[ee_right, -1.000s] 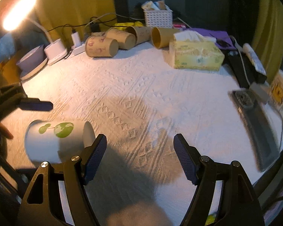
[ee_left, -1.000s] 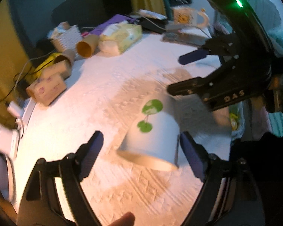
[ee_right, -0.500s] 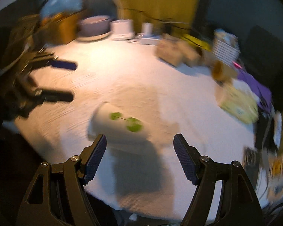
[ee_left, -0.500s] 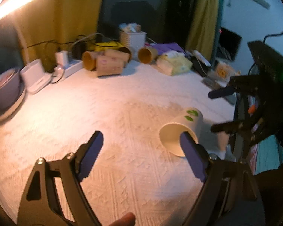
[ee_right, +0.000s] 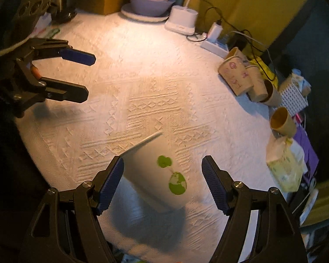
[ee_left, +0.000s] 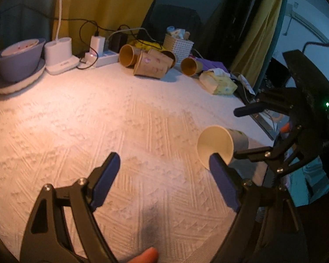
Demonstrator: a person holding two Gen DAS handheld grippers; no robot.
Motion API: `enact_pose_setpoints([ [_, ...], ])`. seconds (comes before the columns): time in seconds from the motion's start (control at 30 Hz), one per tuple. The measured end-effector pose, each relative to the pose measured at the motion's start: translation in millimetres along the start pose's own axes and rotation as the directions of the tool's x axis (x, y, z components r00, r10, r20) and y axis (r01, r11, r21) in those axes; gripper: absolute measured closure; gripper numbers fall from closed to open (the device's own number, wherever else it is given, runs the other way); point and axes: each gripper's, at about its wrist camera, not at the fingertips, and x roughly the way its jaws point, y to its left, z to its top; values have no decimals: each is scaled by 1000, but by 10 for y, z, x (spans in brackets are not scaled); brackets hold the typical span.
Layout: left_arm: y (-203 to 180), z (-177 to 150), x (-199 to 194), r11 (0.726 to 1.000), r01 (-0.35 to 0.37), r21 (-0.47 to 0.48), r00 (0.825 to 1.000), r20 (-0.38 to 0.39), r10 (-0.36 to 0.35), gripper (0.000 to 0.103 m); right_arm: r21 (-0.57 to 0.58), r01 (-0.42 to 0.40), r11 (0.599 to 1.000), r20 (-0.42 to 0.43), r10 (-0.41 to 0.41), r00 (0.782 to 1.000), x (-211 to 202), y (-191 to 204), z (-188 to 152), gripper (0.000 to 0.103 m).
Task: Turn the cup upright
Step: 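Lift the white cup with the right gripper and rotate it rim-up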
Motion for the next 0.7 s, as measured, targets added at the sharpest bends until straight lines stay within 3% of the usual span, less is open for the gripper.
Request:
enact_pose_setpoints([
  [0.5,147,-24,63,997,59,-41,998,-11,-59,19,-108,-26,994,-208,3,978,554,80,141,27],
  [0.7,142,7,57,998,48,-39,999,-11,-49,19,-76,-37,996,-177,23,984,489,-14,180,32],
])
